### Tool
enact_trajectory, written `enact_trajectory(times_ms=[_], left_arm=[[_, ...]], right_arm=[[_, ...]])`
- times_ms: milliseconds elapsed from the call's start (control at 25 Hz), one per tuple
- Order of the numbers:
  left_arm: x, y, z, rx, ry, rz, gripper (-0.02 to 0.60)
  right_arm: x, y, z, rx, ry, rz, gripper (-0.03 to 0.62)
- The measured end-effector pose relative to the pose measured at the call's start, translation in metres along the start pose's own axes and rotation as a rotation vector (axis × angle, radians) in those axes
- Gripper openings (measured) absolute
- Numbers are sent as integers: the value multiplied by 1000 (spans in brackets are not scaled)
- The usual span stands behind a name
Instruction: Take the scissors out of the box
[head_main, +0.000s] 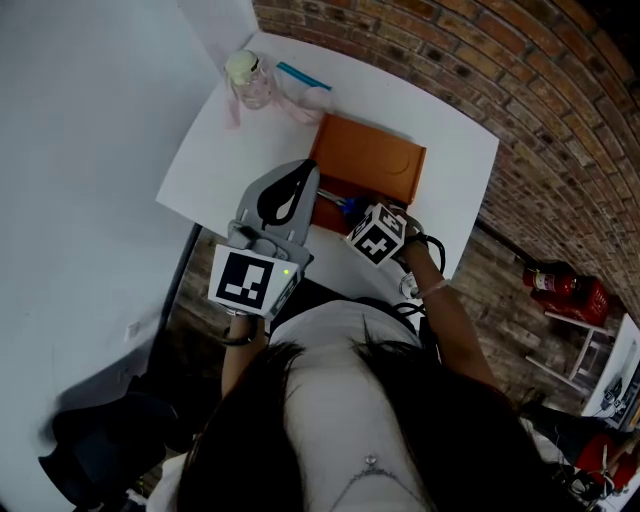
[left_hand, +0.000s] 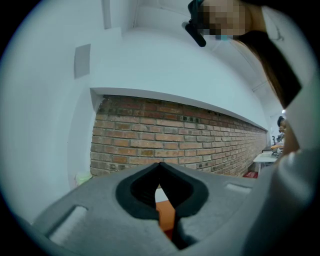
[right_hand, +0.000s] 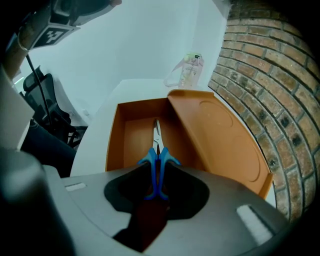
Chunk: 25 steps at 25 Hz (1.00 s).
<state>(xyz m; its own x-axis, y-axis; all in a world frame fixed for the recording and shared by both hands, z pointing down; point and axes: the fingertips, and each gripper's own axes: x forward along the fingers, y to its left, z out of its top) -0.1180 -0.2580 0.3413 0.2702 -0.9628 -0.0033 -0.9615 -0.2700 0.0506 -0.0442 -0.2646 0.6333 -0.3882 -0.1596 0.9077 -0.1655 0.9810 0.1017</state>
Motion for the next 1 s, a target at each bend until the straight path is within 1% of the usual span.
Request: enact_trajectory(times_ms=[120, 320, 1000], left_arm=[[-1, -1, 2, 1, -4, -4, 0], [-4, -2, -4, 14, 22, -9, 0], [-20, -4, 0, 13, 4, -10, 0]], right_arm=[[-2, 0, 1, 3, -6, -7, 98], [-7, 1, 3, 9, -29, -14, 98], [-23, 2, 5, 55, -65, -74, 98]])
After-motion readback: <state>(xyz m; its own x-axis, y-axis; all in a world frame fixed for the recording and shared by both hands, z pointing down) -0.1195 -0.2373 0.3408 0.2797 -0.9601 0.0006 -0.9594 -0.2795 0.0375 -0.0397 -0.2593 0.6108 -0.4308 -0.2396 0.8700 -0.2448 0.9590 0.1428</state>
